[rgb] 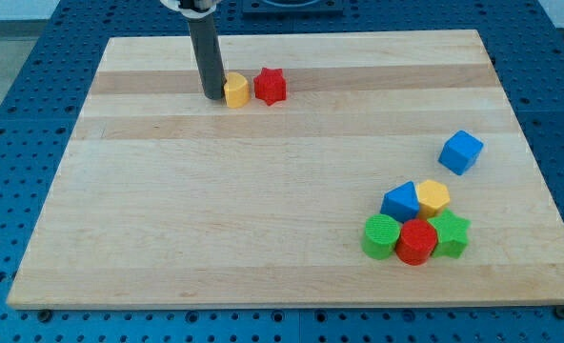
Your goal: Slide the yellow heart closer to the red star
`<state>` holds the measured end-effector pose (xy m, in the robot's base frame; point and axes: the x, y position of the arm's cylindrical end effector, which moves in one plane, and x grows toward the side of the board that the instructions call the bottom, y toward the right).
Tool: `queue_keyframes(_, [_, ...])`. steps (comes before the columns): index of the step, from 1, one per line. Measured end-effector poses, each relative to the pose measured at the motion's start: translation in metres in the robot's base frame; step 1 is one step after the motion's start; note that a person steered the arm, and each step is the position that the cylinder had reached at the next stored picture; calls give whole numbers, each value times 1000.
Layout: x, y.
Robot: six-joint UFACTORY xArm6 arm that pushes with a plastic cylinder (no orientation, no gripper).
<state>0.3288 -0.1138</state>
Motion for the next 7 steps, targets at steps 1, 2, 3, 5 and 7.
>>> queue_keyframes(1, [25, 0])
queue_keyframes(2, [37, 0])
queue_keyframes(3, [41, 15])
queue_keyframes(5, [30, 16])
queue_keyframes(7, [19, 16])
